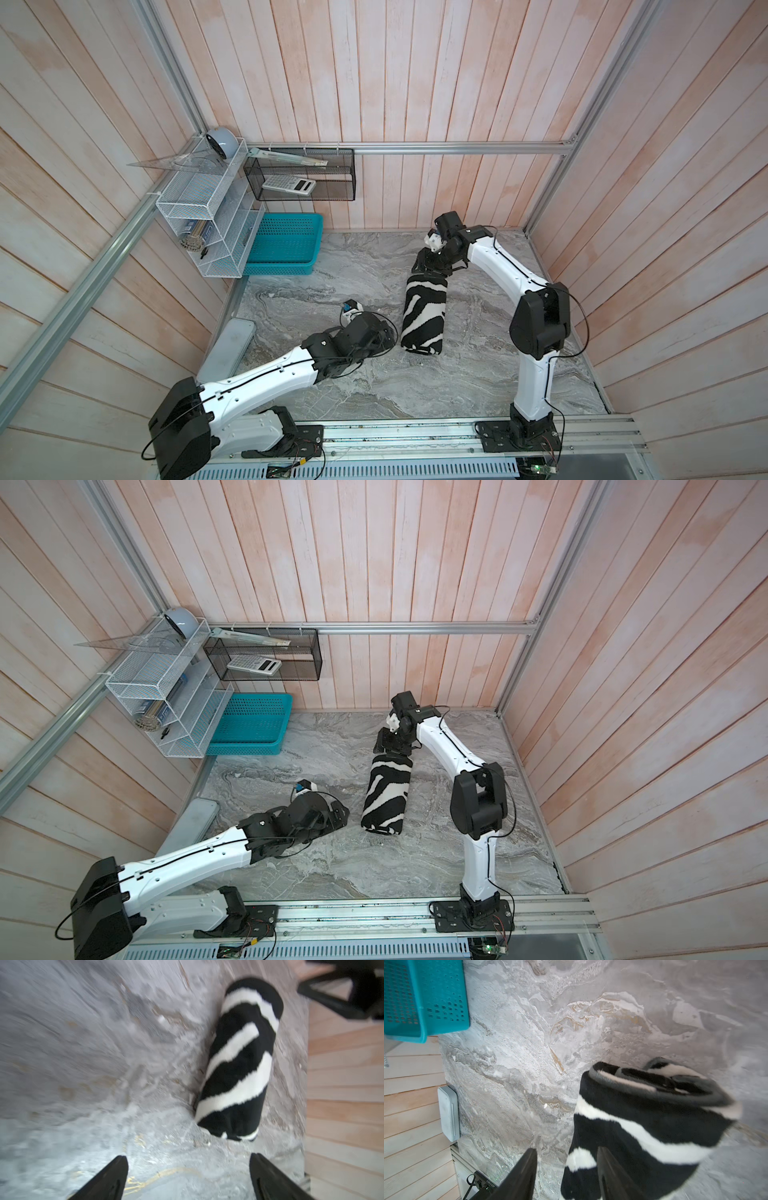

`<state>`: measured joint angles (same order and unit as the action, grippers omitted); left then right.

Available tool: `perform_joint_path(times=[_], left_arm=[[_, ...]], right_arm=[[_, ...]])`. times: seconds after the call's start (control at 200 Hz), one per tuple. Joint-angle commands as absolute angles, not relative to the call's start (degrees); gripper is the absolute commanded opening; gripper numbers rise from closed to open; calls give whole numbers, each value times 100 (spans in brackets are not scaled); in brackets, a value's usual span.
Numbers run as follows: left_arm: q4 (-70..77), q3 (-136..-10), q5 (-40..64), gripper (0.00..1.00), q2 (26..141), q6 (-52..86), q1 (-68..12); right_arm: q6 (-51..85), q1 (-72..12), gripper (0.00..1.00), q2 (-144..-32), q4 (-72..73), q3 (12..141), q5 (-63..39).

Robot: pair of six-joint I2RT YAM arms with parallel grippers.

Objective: Roll up the pillowcase
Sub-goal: Move the pillowcase to the center of the board.

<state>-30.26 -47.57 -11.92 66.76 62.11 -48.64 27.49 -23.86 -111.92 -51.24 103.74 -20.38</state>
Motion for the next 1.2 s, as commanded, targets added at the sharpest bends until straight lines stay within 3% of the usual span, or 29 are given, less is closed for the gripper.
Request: perform_joint_path(times=[0.0,0.14,0.515,1.05,1.125,1.19], left_arm=[[-4183,-5457,-1584,96,6617,5149,-3806],[-4602,-7039,-1496,97,7655,4003,-2684],[-5893,-11460,-2651,97,11320,2113,-1629],[-5689,-12901,-1333,96,13553,1136,-882],[-5741,-13123,-1403,91,13832,1084,-849],[-5810,-13309,-1360,78,14013,1029,-810]], right_arm=[[2848,-2452,51,-10809,-5408,9713,-1504],[2911,-2625,51,-10591,-5030,8789,-1582],[3158,-3234,48,-11430,-4242,7906,-2016],[2743,-3225,47,-11856,-4599,8244,-2248],[2750,-3217,47,-11850,-4577,8237,-2301],[2768,-3217,47,-11832,-4545,8209,-2307]])
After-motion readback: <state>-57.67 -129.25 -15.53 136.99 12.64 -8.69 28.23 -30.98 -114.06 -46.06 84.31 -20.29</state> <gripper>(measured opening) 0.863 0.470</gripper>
